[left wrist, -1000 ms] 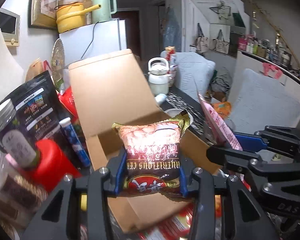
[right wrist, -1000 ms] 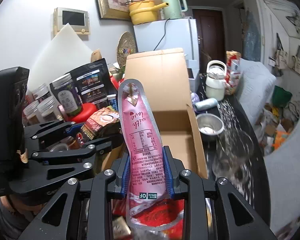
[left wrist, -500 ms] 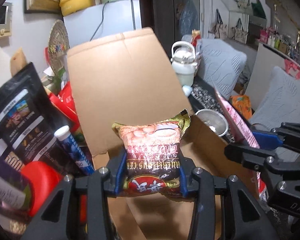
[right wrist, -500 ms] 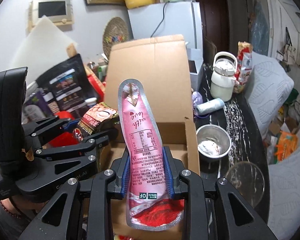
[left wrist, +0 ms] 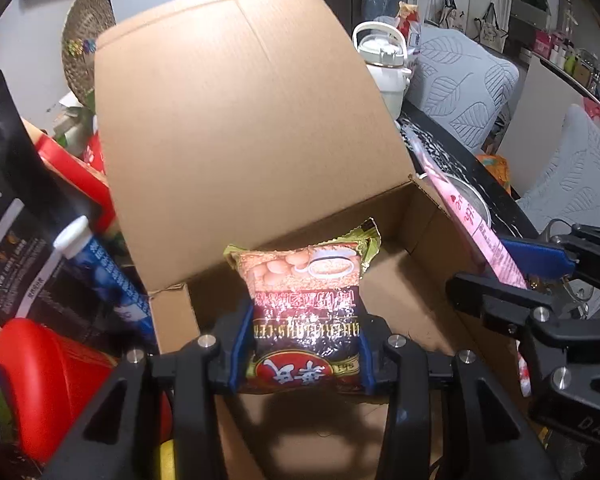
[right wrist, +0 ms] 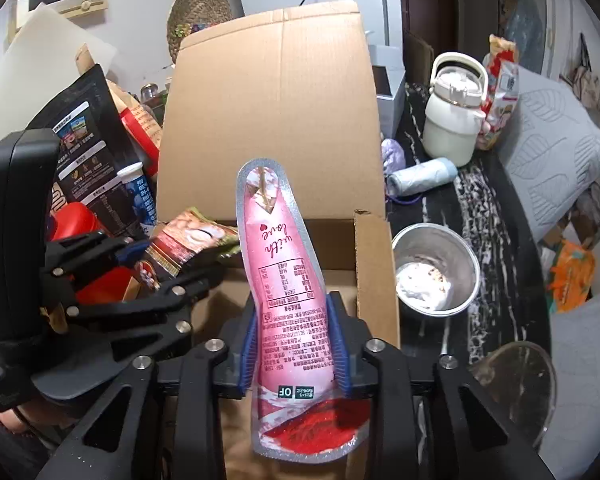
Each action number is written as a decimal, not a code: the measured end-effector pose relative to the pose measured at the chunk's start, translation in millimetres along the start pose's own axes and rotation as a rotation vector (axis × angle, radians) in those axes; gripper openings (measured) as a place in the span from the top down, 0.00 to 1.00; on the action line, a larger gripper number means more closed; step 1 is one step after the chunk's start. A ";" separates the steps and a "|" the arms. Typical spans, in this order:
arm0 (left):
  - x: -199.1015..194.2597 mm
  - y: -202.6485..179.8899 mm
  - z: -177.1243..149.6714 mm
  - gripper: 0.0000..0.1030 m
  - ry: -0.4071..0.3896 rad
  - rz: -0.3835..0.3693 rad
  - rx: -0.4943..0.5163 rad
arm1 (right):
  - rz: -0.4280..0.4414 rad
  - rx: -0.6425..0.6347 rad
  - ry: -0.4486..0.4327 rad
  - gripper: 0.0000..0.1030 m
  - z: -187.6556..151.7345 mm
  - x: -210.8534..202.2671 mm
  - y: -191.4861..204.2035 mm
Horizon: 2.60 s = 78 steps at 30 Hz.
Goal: Organize snacks
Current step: 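Carry both snacks into the cardboard box and open both grippers, then withdraw both grippers from the box back toward the snack pile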
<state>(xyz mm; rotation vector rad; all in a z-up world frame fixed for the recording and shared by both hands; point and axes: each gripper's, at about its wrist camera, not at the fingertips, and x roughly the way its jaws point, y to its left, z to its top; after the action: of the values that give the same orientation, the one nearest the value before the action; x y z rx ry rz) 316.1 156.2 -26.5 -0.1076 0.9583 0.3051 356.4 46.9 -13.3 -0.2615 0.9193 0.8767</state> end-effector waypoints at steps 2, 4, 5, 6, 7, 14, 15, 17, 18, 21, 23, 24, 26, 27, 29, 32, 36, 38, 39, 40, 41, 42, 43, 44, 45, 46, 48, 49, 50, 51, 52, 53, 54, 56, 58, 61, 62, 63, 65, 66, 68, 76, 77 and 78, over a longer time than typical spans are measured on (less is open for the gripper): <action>6.5 2.2 0.3 0.59 0.035 0.007 -0.018 | -0.018 0.005 0.003 0.56 0.5 1.6 -0.7; 12.4 3.6 0.4 0.58 0.068 0.024 -0.026 | -0.023 0.011 0.013 0.55 0.9 3.0 -2.2; 14.6 2.1 0.4 0.53 0.082 0.027 -0.024 | -0.025 0.012 0.018 0.50 0.8 3.3 -2.3; 16.5 0.8 -0.3 0.44 0.098 0.038 -0.021 | -0.027 0.016 0.021 0.46 0.6 3.5 -2.7; 17.2 0.2 -1.0 0.39 0.100 0.042 -0.021 | -0.023 0.016 0.017 0.45 -0.2 2.4 -3.0; 4.8 -1.3 -0.6 0.23 0.072 0.043 -0.029 | -0.062 0.015 0.020 0.44 -3.2 -4.2 -4.1; 2.4 -2.0 -0.7 0.23 0.070 0.040 -0.029 | -0.065 0.017 0.019 0.44 -3.6 -5.2 -4.3; -3.1 -1.4 -0.9 0.23 0.062 0.039 -0.032 | -0.068 0.021 0.017 0.44 -4.6 -7.7 -4.0; -6.2 -1.9 -0.9 0.23 0.058 0.038 -0.033 | -0.067 0.023 0.016 0.44 -4.9 -9.4 -3.9; -14.7 -0.3 -1.2 0.23 0.045 0.036 -0.037 | -0.075 0.025 0.010 0.44 -5.7 -15.9 -2.3; -22.9 0.3 -1.1 0.23 0.034 0.033 -0.038 | -0.081 0.023 0.001 0.44 -6.0 -22.5 -0.1; -27.4 0.6 -1.2 0.23 0.027 0.033 -0.037 | -0.082 0.025 -0.003 0.44 -6.1 -25.5 0.5; -36.5 1.2 -1.2 0.23 0.014 0.033 -0.038 | -0.083 0.027 -0.014 0.44 -6.2 -34.1 1.9; -42.2 1.1 -1.3 0.23 0.006 0.032 -0.038 | -0.087 0.028 -0.019 0.44 -6.2 -38.6 2.8; -52.3 0.8 -1.1 0.23 -0.007 0.029 -0.038 | -0.094 0.025 -0.032 0.44 -7.0 -48.7 6.1; -70.0 1.3 -1.9 0.23 -0.030 0.031 -0.038 | -0.105 0.023 -0.051 0.44 -8.1 -63.2 10.3; -92.5 0.9 -3.6 0.23 -0.059 0.026 -0.040 | -0.119 0.017 -0.078 0.44 -10.6 -85.0 17.0; -103.2 -0.3 -4.5 0.23 -0.076 0.028 -0.039 | -0.127 0.013 -0.094 0.44 -12.0 -96.8 21.4; -109.8 -0.8 -5.4 0.23 -0.084 0.028 -0.037 | -0.129 0.011 -0.100 0.44 -12.4 -101.8 23.3; -114.9 -1.2 -6.1 0.23 -0.092 0.027 -0.036 | -0.132 0.009 -0.107 0.44 -13.1 -106.8 25.4; -120.4 -1.8 -6.8 0.23 -0.102 0.028 -0.036 | -0.134 0.005 -0.115 0.44 -14.0 -113.3 28.4; -127.4 -2.0 -8.0 0.23 -0.112 0.030 -0.036 | -0.135 0.003 -0.120 0.44 -14.7 -117.2 30.6; -132.7 -2.1 -8.9 0.23 -0.120 0.031 -0.035 | -0.138 0.000 -0.128 0.44 -16.0 -123.7 34.1; -139.2 -2.6 -10.0 0.23 -0.129 0.033 -0.035 | -0.139 -0.001 -0.132 0.44 -16.7 -127.4 35.1; -145.1 -2.3 -11.0 0.23 -0.137 0.035 -0.034 | -0.141 -0.001 -0.137 0.44 -17.8 -131.9 37.7; -151.1 -2.3 -12.3 0.23 -0.145 0.035 -0.035 | -0.142 -0.001 -0.144 0.44 -19.3 -137.9 40.6; -162.9 -2.1 -15.7 0.23 -0.162 0.034 -0.035 | -0.144 -0.001 -0.155 0.44 -22.2 -147.2 44.5; -167.2 -1.7 -17.4 0.23 -0.166 0.034 -0.035 | -0.146 -0.003 -0.162 0.44 -23.9 -152.3 47.0; -172.2 -1.3 -19.3 0.23 -0.170 0.032 -0.035 | -0.148 -0.004 -0.166 0.44 -25.0 -155.7 48.6; -178.3 -1.5 -21.6 0.23 -0.177 0.029 -0.033 | -0.150 -0.003 -0.172 0.44 -26.6 -160.2 50.3; -183.0 -2.1 -23.3 0.23 -0.184 0.029 -0.030 | -0.151 -0.002 -0.176 0.44 -28.0 -164.2 52.0; -189.1 -2.9 -25.9 0.23 -0.195 0.032 -0.028 | -0.150 -0.001 -0.181 0.44 -29.9 -168.7 53.6; -195.2 -3.6 -28.7 0.23 -0.206 0.034 -0.026 | -0.150 0.000 -0.188 0.44 -32.2 -174.1 55.5; -205.9 -4.2 -33.3 0.23 -0.222 0.035 -0.026 | -0.157 -0.002 -0.199 0.44 -36.6 -182.4 59.0; -217.4 -4.6 -39.0 0.23 -0.241 0.037 -0.026 | -0.165 -0.007 -0.212 0.44 -42.4 -191.1 62.5; -232.3 -6.4 -47.1 0.23 -0.265 0.038 -0.020 | -0.174 -0.007 -0.229 0.44 -51.2 -203.7 66.5; -236.7 -6.9 -50.5 0.23 -0.273 0.039 -0.019 | -0.174 -0.009 -0.235 0.44 -54.4 -207.9 68.1; -241.4 -7.6 -54.5 0.23 -0.281 0.041 -0.017 | -0.177 -0.012 -0.242 0.44 -57.9 -212.3 70.0; -249.1 -9.4 -61.4 0.23 -0.291 0.042 -0.014 | -0.190 -0.018 -0.252 0.44 -64.5 -219.7 73.5; -252.9 -10.0 -64.8 0.23 -0.294 0.039 -0.014 | -0.195 -0.021 -0.256 0.44 -67.9 -222.8 75.3; -260.4 -11.5 -72.9 0.23 -0.302 0.033 -0.012 | -0.199 -0.022 -0.261 0.44 -74.5 -227.9 77.6; -280.0 -23.1 -110.3 0.23 -0.333 0.033 0.021 | -0.216 -0.021 -0.264 0.44 -110.9 -244.8 86.1; -281.2 -25.2 -114.8 0.23 -0.334 0.034 0.025 | -0.216 -0.019 -0.265 0.44 -116.5 -246.0 87.1; -282.0 -27.2 -120.3 0.23 -0.332 0.034 0.031 | -0.218 -0.016 -0.265 0.44 -122.1 -247.2 87.8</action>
<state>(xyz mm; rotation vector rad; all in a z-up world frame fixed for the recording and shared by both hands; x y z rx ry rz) 78.4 44.6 134.1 -0.0107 0.6356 0.3272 144.8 -98.7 119.9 -0.2478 0.6250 0.6971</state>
